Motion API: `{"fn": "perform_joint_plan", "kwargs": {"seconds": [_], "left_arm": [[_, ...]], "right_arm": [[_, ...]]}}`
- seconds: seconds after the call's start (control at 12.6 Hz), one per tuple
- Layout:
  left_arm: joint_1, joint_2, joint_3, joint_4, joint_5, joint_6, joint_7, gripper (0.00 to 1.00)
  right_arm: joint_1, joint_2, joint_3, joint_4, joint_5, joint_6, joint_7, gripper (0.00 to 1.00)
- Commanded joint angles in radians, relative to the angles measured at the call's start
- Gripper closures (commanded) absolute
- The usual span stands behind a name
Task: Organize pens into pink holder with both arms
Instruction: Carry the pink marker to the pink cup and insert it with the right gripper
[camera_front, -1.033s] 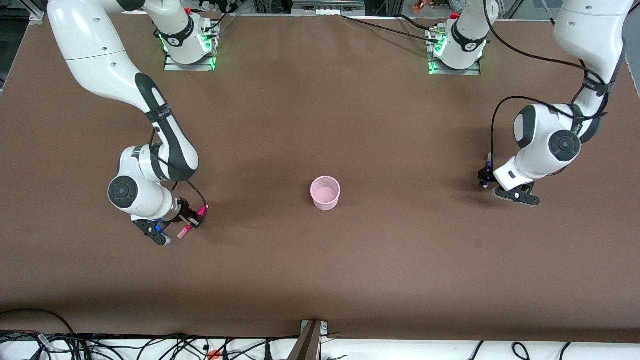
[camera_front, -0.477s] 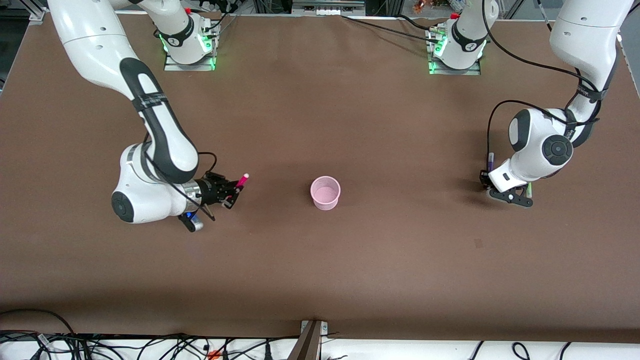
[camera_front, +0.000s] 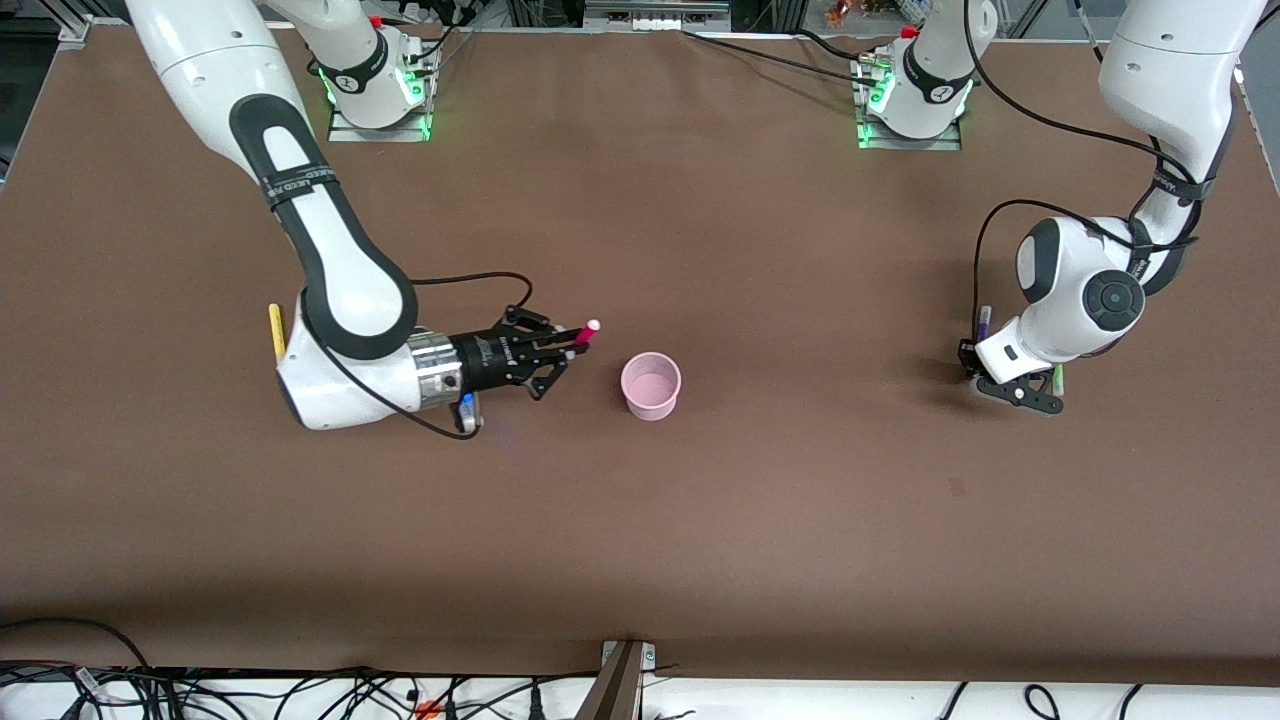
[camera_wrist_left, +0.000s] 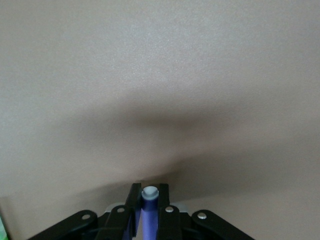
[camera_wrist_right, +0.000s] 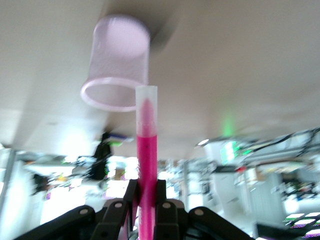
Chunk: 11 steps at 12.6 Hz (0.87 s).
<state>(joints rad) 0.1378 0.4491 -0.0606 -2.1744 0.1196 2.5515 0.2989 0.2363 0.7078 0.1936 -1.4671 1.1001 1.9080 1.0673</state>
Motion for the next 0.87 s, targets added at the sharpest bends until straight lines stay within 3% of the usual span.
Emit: {"fn": "perform_joint_plan", "kwargs": {"seconds": [0.0,0.4,0.56,0.79], "left_arm": [[0.003,-0.015,-0.008,0.047,0.017,-0.090,0.037,1.00],[-0.003,-0.036,-0.051,0.257,0.008,-0.403,0.055,1.00],[0.002,-0.033,-0.071,0.292,-0.014,-0.425,0.132,1.00],[0.000,0.002,-0.081,0.375,-0.187,-0.425,0.322,1.00]], "right_arm": [[0.078,0.024,0.003,0.004,0.116,0.129,0.039,1.00],[0.121,0.100,0.003,0.062,0.204,0.209,0.017,1.00],[0.144,0.111,0.003,0.063,0.224,0.244,0.010,1.00],[0.149,0.142,0.003,0.063,0.228,0.267,-0.036,1.00]]}}
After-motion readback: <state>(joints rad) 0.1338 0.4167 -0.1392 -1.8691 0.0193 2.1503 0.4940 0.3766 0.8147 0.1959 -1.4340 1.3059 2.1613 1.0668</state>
